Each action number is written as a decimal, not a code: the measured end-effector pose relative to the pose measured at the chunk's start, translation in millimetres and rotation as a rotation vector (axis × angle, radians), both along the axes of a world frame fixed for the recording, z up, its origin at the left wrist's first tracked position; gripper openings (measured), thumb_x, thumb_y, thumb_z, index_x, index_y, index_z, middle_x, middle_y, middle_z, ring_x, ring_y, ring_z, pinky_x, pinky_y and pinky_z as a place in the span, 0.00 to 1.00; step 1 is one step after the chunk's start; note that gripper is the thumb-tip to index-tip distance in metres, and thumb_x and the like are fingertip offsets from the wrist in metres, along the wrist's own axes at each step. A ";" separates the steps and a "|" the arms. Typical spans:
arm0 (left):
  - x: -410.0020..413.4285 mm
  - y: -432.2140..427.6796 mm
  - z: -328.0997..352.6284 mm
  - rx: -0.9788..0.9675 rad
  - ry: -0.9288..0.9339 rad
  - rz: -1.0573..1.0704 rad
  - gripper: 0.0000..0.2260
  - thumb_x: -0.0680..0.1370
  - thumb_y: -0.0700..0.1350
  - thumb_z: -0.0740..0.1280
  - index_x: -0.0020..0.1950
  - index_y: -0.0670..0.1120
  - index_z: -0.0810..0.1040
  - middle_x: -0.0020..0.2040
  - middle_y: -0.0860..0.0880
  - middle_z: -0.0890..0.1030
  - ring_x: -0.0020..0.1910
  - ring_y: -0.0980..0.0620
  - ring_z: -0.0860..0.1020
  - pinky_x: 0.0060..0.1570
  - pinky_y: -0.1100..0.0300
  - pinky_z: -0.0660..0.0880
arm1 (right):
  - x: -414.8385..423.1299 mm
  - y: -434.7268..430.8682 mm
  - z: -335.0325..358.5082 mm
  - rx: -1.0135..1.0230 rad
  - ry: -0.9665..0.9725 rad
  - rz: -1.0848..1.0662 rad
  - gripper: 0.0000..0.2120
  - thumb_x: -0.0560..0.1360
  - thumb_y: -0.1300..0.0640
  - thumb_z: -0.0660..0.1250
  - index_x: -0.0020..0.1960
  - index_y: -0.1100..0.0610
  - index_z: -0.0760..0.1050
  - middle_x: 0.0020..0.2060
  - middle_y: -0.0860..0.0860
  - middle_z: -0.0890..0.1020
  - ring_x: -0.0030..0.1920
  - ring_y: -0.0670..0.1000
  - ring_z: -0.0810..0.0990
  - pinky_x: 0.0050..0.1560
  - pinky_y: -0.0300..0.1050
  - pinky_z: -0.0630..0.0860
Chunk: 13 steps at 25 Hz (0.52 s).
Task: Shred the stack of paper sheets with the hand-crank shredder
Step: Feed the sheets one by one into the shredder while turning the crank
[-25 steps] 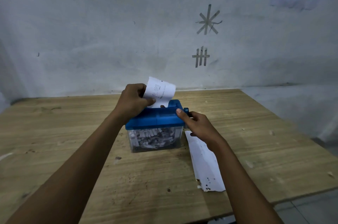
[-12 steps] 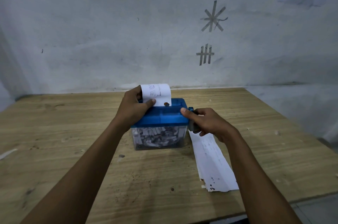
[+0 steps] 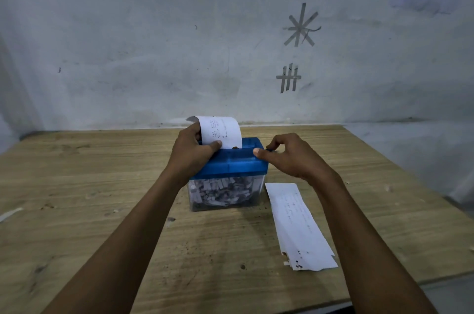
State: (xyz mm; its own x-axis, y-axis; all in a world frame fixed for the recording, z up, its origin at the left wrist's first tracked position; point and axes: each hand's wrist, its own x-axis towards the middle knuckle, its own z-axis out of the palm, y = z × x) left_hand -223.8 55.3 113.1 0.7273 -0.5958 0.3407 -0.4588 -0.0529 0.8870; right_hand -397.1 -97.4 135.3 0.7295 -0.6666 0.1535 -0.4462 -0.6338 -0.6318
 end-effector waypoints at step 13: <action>5.5 -2.9 -7.8 0.179 -0.163 0.066 0.32 0.68 0.64 0.76 0.67 0.51 0.76 0.59 0.52 0.82 0.54 0.51 0.80 0.53 0.47 0.81 | -20.2 -50.2 3.2 0.292 -0.183 0.382 0.13 0.75 0.53 0.72 0.54 0.60 0.85 0.50 0.52 0.87 0.52 0.50 0.86 0.47 0.44 0.82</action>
